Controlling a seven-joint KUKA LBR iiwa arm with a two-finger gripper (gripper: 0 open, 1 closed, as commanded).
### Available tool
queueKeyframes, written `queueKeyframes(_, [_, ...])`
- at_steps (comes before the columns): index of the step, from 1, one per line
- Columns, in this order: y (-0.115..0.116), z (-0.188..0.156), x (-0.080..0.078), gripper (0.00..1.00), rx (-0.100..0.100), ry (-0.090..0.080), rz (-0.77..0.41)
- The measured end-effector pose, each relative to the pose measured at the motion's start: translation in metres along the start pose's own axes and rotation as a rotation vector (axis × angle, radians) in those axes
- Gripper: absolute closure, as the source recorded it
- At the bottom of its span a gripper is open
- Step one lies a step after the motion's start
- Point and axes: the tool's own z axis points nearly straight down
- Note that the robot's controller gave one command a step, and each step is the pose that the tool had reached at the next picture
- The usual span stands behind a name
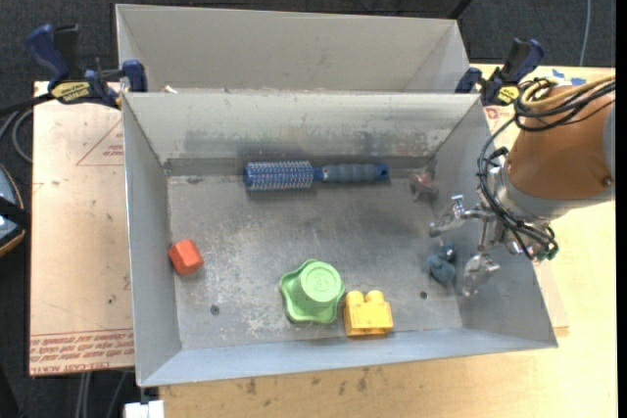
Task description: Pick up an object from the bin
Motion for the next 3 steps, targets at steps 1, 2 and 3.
queueKeyframes(1, [-0.005, 0.006, -0.027, 0.00, -0.002, 0.001, -0.215])
queueKeyframes(2, [0.019, 0.031, -0.027, 0.00, -0.033, -0.012, -0.778])
queueKeyframes(3, [0.015, 0.025, -0.029, 0.00, -0.021, -0.023, -0.839])
